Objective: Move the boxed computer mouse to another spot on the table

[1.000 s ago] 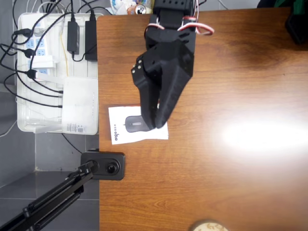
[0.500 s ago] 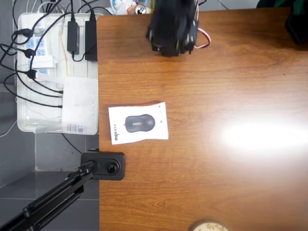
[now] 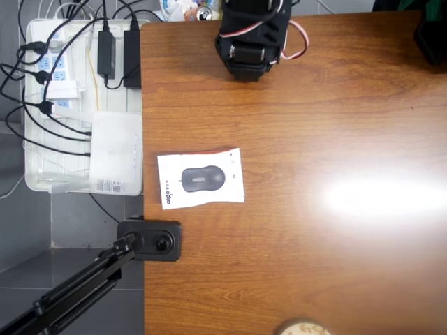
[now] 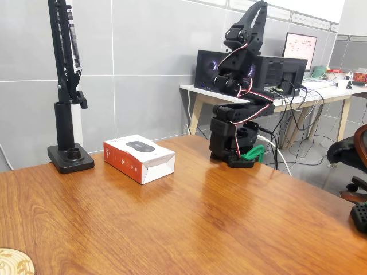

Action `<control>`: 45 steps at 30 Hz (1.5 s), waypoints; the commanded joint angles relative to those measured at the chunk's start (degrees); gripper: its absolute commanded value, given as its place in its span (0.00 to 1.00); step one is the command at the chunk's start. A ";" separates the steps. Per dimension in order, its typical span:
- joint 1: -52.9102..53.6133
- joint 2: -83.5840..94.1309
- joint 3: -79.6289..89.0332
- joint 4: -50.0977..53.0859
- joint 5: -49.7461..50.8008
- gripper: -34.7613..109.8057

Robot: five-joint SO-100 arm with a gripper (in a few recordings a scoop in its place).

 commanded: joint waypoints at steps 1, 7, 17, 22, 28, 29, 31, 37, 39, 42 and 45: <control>-1.14 0.09 0.00 -0.09 1.58 0.24; -1.14 0.09 0.00 -0.09 10.72 0.24; -1.14 0.09 0.00 -0.09 11.34 0.24; -1.14 0.09 0.00 -0.09 11.43 0.24; -1.14 0.09 0.00 -0.09 11.43 0.24; -1.14 0.09 0.00 -0.09 11.43 0.24; -1.14 0.09 0.00 -0.09 11.43 0.24; -1.14 0.09 0.00 -0.09 11.43 0.24; -1.14 0.09 0.00 -0.09 11.43 0.24; -1.14 0.09 0.00 -0.09 11.51 0.24; -1.14 0.09 0.00 -0.09 11.51 0.24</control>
